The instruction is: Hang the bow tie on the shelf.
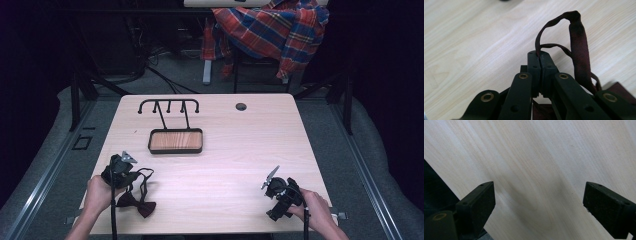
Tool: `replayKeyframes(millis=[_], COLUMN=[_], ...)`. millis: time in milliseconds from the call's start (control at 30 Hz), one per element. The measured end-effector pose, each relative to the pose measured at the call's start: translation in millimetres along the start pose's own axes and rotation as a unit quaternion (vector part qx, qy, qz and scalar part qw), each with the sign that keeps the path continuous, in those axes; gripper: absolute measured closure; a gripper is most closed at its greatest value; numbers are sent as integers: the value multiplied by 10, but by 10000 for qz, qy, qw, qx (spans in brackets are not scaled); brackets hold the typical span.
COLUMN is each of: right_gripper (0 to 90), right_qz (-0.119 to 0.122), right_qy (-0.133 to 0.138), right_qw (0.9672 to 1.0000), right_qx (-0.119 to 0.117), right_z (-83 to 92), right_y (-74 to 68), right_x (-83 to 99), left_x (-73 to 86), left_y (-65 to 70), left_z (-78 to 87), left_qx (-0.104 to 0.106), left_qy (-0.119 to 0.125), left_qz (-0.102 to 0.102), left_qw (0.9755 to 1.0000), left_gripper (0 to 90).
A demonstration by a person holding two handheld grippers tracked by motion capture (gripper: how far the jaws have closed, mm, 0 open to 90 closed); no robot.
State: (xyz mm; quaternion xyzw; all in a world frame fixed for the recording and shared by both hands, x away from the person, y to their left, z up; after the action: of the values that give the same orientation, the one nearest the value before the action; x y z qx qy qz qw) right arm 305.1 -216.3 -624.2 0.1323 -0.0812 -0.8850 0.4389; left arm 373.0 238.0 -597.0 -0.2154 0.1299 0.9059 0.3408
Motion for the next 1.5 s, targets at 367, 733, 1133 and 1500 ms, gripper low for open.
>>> replayKeyframes(millis=[367,733,1133,1500], right_gripper=[104,104,104,104], right_qz=[-46,42,-9,78], right_qy=[0,82,128,60], right_qw=[10000,9999,9999,9999], right_qx=[24,104,77,139], right_z=[-23,37,28,33], right_y=[39,51,66,51], right_x=[-6,-19,-18,-16], left_x=[-98,-141,-267,-422], left_y=[52,-57,-126,-104], left_z=[212,435,559,682], left_qx=[-147,-435,-518,-624], left_qy=[539,838,1052,1140], left_qz=[-105,48,165,52], left_qw=[9984,9955,9930,9915], left_gripper=[887,891,890,890])
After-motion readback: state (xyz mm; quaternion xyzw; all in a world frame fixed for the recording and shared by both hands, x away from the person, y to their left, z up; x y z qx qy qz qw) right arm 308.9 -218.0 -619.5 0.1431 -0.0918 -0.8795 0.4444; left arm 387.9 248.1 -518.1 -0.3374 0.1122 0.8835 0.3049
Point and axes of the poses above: each handheld gripper's, and its own axes: z roughly backward along the jaws, x roughly out of its underside, y roughly to its right, the point moved 9 cm from there along -z, roughly forward along the jaws, and after that the axes turned 12 degrees about x, right-handed, at the moved point
